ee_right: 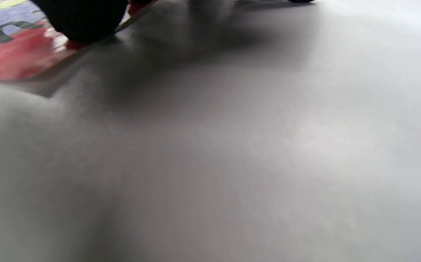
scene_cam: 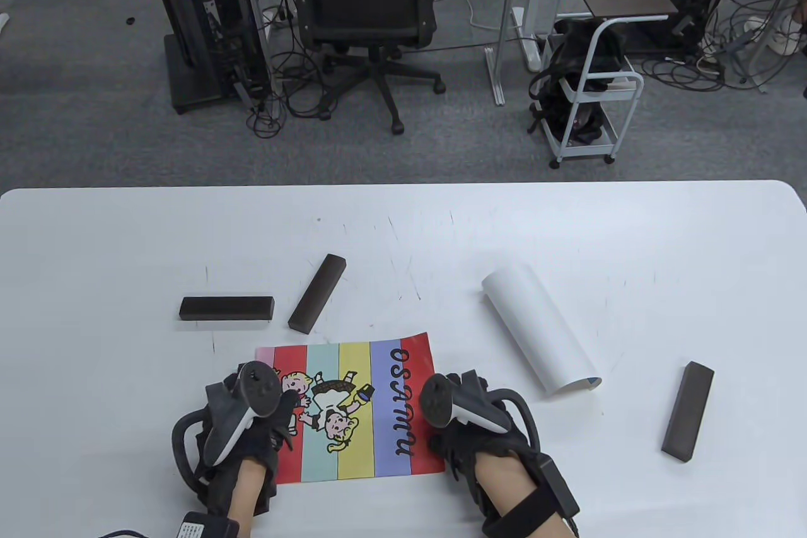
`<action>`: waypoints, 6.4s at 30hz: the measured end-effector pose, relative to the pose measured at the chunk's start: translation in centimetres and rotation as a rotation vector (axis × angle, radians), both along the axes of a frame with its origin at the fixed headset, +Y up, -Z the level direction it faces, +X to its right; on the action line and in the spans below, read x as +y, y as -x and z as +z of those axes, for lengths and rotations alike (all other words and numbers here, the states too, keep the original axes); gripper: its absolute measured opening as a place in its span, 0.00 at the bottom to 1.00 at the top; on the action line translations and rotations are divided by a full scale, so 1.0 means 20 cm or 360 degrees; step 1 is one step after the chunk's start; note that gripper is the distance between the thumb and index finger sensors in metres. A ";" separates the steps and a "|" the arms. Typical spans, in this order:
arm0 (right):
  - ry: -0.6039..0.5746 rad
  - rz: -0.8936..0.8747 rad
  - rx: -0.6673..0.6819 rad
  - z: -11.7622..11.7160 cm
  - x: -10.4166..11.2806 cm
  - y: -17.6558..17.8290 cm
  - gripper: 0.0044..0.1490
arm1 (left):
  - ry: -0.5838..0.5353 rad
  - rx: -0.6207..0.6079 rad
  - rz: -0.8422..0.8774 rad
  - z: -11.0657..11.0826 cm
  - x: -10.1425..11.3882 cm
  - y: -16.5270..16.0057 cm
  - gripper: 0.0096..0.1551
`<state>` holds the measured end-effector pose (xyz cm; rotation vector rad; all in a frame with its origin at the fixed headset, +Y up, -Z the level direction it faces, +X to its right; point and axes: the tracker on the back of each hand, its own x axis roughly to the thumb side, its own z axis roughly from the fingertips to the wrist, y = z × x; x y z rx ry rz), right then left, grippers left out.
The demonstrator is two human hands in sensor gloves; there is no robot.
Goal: Unroll posters and secure with paperweights
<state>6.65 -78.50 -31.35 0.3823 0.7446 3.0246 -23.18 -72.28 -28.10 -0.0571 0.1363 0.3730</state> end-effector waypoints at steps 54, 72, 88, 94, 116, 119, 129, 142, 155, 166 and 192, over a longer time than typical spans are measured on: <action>-0.0315 0.0091 -0.2453 0.15 0.10 -1.50 0.47 | -0.0238 -0.0593 0.0064 0.00 -0.07 -0.19 0.50; -0.1043 -0.0372 -0.1394 -0.01 0.73 -0.95 0.44 | -0.0824 -0.0634 -0.0280 0.16 0.12 -0.32 0.49; -0.0999 -0.0366 -0.0095 0.21 0.72 -0.04 0.45 | -0.0944 -0.0772 -0.0534 0.23 0.14 -0.46 0.49; -0.0969 -0.0324 0.0244 0.33 0.63 0.13 0.45 | -0.0852 -0.0856 -0.0594 0.22 0.11 -0.50 0.50; -0.1015 -0.0959 0.0124 0.31 0.54 -0.17 0.55 | -0.0561 -0.0462 -0.0006 0.13 0.14 -0.41 0.40; -0.0906 -0.1153 0.0039 0.28 0.51 -0.22 0.55 | -0.0361 -0.0284 0.0134 0.08 0.12 -0.39 0.41; -0.0708 -0.1321 -0.0156 0.20 0.43 -0.35 0.56 | 0.0517 -0.0033 0.0430 -0.09 0.04 -0.54 0.43; -0.0656 -0.1285 -0.0165 0.20 0.41 -0.34 0.57 | 0.0716 -0.0114 0.0153 -0.13 -0.16 -0.77 0.43; -0.0635 -0.1169 -0.0201 0.18 0.37 -0.33 0.57 | 0.0587 -0.0192 -0.0272 -0.11 -0.22 -0.90 0.44; -0.0635 -0.1166 -0.0188 0.18 0.36 -0.33 0.57 | 0.0221 -0.0362 0.0199 -0.02 0.05 -0.69 0.51; -0.0679 -0.0928 -0.0781 -0.08 0.68 -0.64 0.59 | -0.0405 -0.0582 0.0545 0.09 -0.07 -0.47 0.51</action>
